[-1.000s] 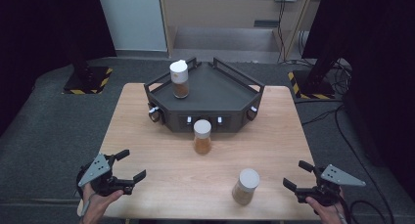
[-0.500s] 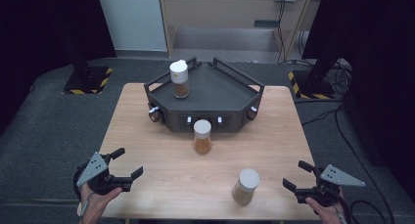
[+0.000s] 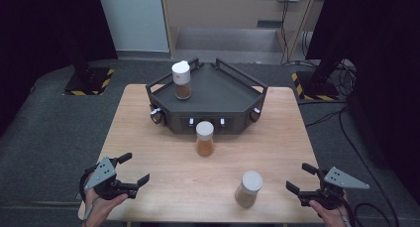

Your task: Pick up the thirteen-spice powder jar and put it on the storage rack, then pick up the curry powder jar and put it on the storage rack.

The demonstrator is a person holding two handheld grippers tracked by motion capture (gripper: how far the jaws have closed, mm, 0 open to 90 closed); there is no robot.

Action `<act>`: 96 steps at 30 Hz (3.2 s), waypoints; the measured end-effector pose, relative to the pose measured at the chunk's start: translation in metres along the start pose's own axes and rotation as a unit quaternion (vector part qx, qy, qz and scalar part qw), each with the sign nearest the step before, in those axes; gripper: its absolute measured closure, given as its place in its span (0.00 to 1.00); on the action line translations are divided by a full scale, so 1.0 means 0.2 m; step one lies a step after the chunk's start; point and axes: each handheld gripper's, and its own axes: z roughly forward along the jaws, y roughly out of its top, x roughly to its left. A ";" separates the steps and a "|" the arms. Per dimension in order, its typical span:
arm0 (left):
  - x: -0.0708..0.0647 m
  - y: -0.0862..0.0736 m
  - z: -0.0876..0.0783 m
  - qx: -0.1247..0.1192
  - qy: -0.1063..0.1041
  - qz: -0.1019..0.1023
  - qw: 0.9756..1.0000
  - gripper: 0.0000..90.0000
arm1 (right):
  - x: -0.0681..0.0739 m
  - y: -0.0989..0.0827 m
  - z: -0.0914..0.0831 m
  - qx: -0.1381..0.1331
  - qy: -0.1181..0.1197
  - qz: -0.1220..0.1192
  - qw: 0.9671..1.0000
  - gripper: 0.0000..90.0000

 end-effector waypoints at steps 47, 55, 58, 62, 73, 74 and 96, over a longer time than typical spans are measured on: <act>0.05 -0.02 0.01 0.000 -0.027 -0.039 0.999 0.02 | -0.18 0.42 0.20 -0.008 0.062 -0.025 0.998 0.01; 0.05 -0.02 0.02 0.002 -0.030 -0.042 0.999 0.02 | -0.21 0.58 0.26 -0.012 0.078 -0.037 0.996 0.01; 0.05 -0.02 0.02 0.002 -0.031 -0.042 0.999 0.02 | -0.22 0.63 0.29 -0.012 0.088 -0.041 0.995 0.01; 0.05 -0.02 0.01 0.002 -0.031 -0.042 0.999 0.02 | -0.21 0.70 0.35 -0.005 0.095 -0.053 0.994 0.01; 0.05 -0.02 0.03 0.007 -0.041 -0.041 0.998 0.02 | -0.21 0.83 0.50 0.005 0.105 -0.069 0.992 0.01; 0.05 -0.02 0.03 0.008 -0.041 -0.042 0.998 0.02 | -0.22 0.84 0.51 0.006 0.107 -0.068 0.992 0.01; 0.06 -0.01 0.03 0.014 -0.046 -0.043 0.998 0.02 | -0.21 0.97 0.75 0.029 0.151 -0.083 0.985 0.02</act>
